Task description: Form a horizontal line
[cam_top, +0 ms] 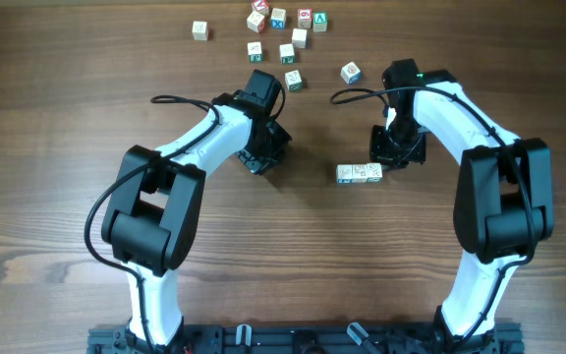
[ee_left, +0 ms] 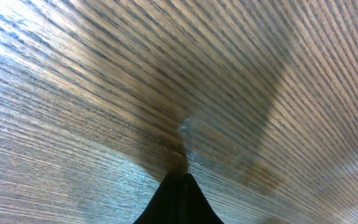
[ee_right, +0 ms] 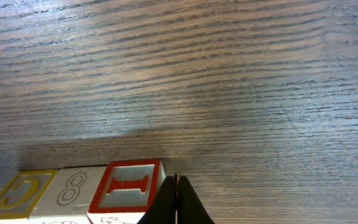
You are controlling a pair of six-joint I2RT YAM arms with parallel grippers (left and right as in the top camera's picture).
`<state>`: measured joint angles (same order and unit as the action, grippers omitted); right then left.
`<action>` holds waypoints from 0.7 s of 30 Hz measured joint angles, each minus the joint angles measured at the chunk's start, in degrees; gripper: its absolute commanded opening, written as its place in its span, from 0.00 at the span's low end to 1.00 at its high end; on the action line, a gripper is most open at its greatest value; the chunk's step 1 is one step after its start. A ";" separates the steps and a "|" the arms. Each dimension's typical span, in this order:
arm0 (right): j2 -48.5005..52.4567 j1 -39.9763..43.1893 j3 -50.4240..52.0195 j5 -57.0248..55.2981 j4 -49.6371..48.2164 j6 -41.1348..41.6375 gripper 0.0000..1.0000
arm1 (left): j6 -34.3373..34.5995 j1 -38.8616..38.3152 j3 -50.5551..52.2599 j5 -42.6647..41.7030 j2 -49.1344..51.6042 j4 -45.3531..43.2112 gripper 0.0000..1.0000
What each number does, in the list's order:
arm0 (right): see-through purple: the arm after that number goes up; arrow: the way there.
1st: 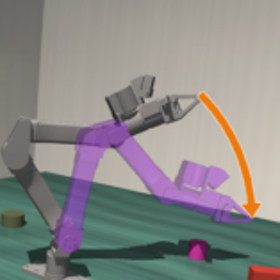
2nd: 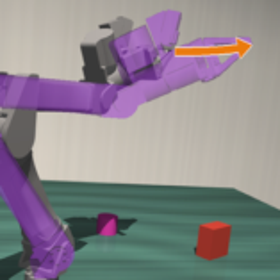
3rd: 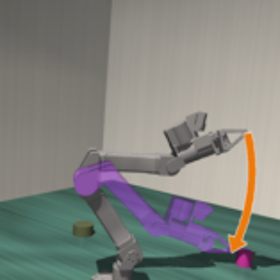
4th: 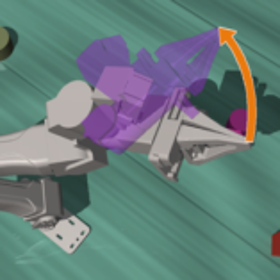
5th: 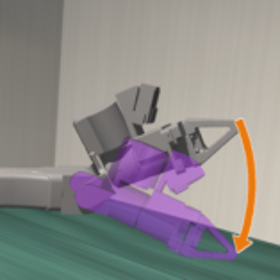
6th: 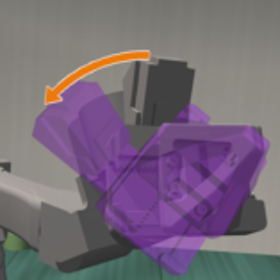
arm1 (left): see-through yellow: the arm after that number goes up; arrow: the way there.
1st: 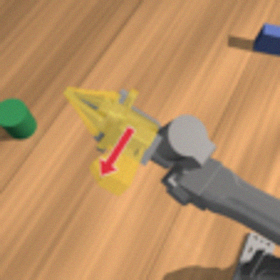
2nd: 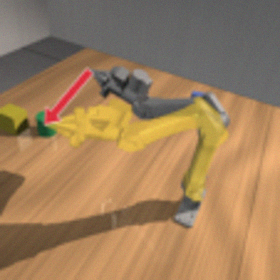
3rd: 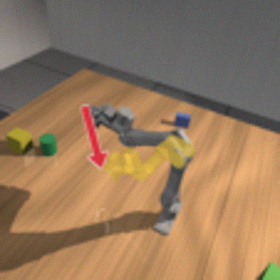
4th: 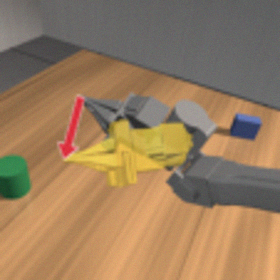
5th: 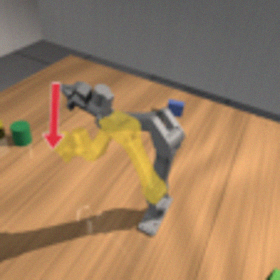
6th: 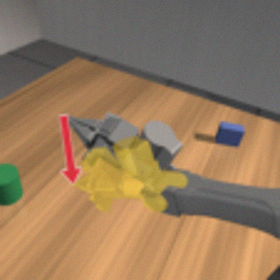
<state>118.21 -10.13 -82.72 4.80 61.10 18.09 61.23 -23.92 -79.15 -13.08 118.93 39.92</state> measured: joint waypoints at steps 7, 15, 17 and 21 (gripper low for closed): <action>0.00 0.00 0.00 -5.01 -0.74 0.04 0.05 | 0.00 0.00 0.00 0.00 0.00 0.02 0.04; 0.00 0.00 0.00 -6.25 -2.91 0.04 0.05 | -0.02 0.00 0.00 0.00 0.00 0.04 0.04; 0.00 0.00 0.00 -6.36 -2.91 0.04 0.05 | -0.02 0.00 -0.04 0.13 0.00 0.26 0.04; 0.00 0.00 0.00 -6.36 -2.89 0.04 0.04 | -0.02 0.28 -0.15 0.39 -0.02 0.98 0.04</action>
<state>118.21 -10.13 -82.72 -1.56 58.22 18.13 61.21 -23.64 -79.31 -12.69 118.91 40.91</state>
